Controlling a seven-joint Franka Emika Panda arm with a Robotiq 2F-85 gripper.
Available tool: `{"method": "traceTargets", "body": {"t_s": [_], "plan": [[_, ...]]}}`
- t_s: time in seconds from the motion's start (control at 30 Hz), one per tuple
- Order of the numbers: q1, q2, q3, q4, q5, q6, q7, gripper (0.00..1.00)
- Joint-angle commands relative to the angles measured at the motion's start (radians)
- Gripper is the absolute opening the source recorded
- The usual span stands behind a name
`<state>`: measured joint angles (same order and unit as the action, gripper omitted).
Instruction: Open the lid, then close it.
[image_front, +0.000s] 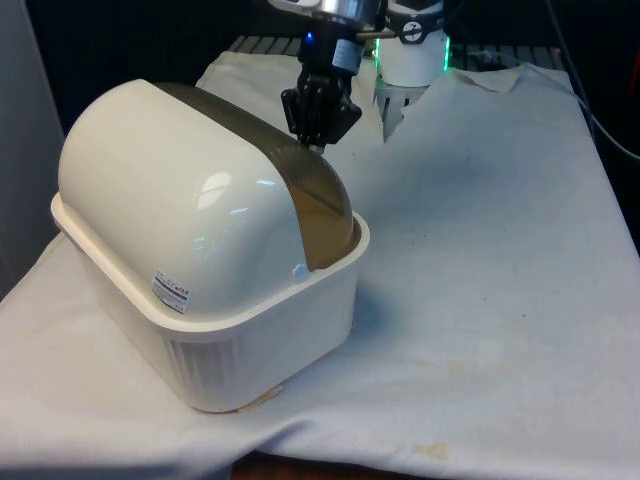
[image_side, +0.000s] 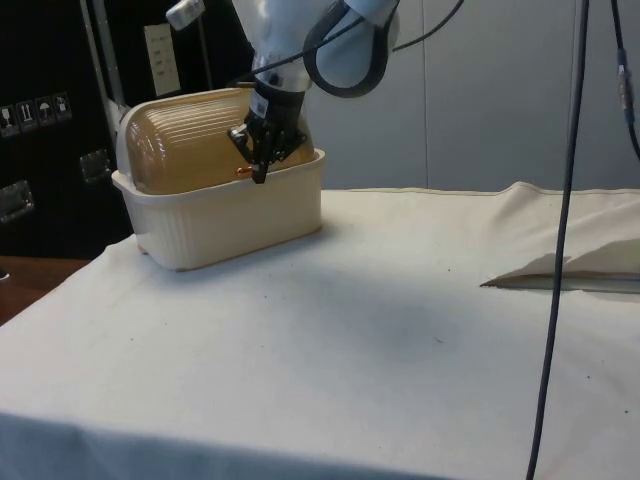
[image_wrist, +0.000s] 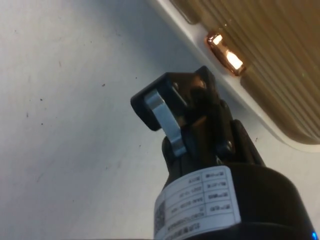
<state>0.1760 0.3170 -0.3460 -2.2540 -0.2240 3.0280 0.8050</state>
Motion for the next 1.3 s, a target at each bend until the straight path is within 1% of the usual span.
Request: {"method": "traceTargets", "body": {"t_s": [0.0,0.03,0.07,0.23,0.27,0.3,0.5,0.53,0.57,0.83,0.87,0.9,1.13,1.17,1.2,1.27], "plan": [[0.000,0.000,-0.001,0.001,0.000,0.000,0.003,0.00],[0.008,0.011,-0.020,0.009,-0.008,0.015,0.019,0.00],[0.009,0.011,-0.021,0.010,-0.008,0.015,0.023,0.00],[0.009,0.013,-0.025,0.015,-0.008,0.013,0.041,0.00],[-0.001,0.002,-0.007,0.006,0.000,0.000,0.028,0.00],[0.008,0.014,-0.026,0.016,-0.008,0.013,0.044,0.00],[0.009,0.018,-0.029,0.023,-0.008,0.013,0.070,0.00],[-0.001,0.008,-0.010,0.015,0.000,0.000,0.055,0.00],[0.008,0.019,-0.030,0.024,-0.008,0.013,0.074,0.00],[0.011,0.021,-0.038,0.029,-0.011,0.013,0.105,0.00],[-0.001,0.010,-0.014,0.019,0.000,0.000,0.089,0.00],[0.011,0.021,-0.039,0.029,-0.012,0.013,0.108,0.00],[0.016,0.022,-0.049,0.040,-0.017,0.008,0.134,0.00],[-0.001,0.010,-0.017,0.026,0.000,0.000,0.115,0.00],[0.017,0.021,-0.050,0.041,-0.018,0.007,0.137,0.00],[0.018,0.019,-0.054,0.046,-0.020,0.004,0.143,0.00]]}}
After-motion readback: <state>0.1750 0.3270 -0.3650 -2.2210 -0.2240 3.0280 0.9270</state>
